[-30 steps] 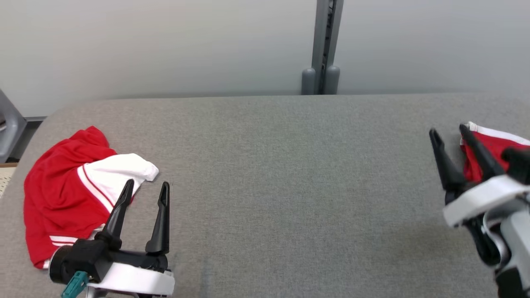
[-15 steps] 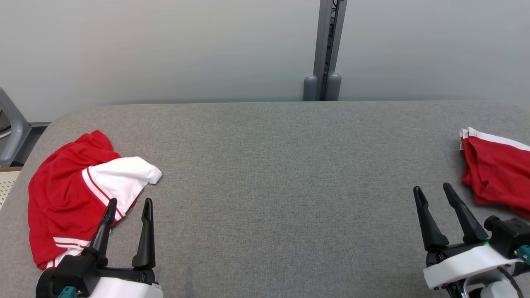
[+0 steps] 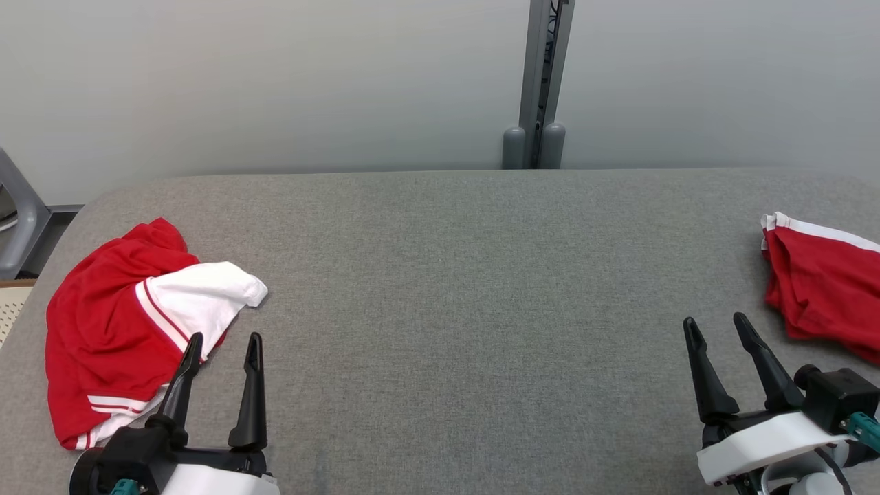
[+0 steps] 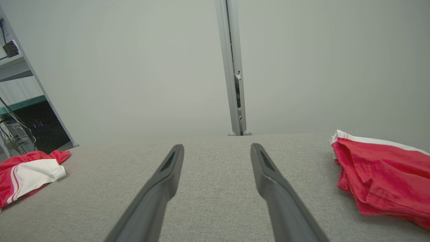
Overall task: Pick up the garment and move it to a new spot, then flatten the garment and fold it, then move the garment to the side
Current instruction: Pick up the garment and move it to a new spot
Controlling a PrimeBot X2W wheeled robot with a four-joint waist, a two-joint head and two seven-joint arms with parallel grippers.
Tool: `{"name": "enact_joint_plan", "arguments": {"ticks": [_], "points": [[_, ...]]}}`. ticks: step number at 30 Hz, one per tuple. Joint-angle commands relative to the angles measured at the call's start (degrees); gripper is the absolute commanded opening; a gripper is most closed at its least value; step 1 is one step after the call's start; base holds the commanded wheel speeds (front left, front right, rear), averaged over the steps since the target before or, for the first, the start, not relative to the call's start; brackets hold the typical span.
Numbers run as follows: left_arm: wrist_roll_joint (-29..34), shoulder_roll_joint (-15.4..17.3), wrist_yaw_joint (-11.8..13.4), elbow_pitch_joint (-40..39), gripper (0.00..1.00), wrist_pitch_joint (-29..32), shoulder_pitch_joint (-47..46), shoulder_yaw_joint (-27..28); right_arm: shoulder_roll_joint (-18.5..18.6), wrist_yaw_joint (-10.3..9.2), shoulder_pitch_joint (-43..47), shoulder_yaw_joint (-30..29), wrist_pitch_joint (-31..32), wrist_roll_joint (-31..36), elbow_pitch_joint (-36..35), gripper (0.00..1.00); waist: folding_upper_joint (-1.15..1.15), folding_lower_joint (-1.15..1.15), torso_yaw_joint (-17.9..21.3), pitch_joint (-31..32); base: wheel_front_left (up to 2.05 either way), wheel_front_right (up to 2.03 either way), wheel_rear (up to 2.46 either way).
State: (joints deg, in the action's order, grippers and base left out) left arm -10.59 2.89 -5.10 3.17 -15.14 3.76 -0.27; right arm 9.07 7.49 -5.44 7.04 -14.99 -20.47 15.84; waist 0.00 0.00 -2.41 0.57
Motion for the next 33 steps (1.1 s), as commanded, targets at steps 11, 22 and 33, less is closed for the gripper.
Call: {"name": "enact_joint_plan", "arguments": {"ticks": [11, 22, 33], "points": [[-0.06, 0.11, 1.08, 0.58, 1.00, 0.00, -0.15, -0.23, 0.14, 0.01, 0.06, 0.67, -0.27, -0.20, -0.31, 1.00, 0.00, 0.00, -1.53, -0.06, 0.00, 0.00, 0.00], [0.26, 0.69, 1.70, 2.07, 1.00, 0.00, -0.72, 1.42, -0.76, 0.01, 1.02, 2.03, -0.27, -0.80, -1.48, 1.00, 0.00, 0.00, -11.98, -0.02, 0.00, 0.00, 0.00], [-0.32, 0.76, 1.26, 3.63, 1.00, 0.00, -1.99, 1.20, -0.52, 0.01, -0.09, 4.52, -0.28, -0.88, -0.85, 1.00, 0.00, 0.00, -20.89, -0.35, 0.00, 0.00, 0.00]]}}
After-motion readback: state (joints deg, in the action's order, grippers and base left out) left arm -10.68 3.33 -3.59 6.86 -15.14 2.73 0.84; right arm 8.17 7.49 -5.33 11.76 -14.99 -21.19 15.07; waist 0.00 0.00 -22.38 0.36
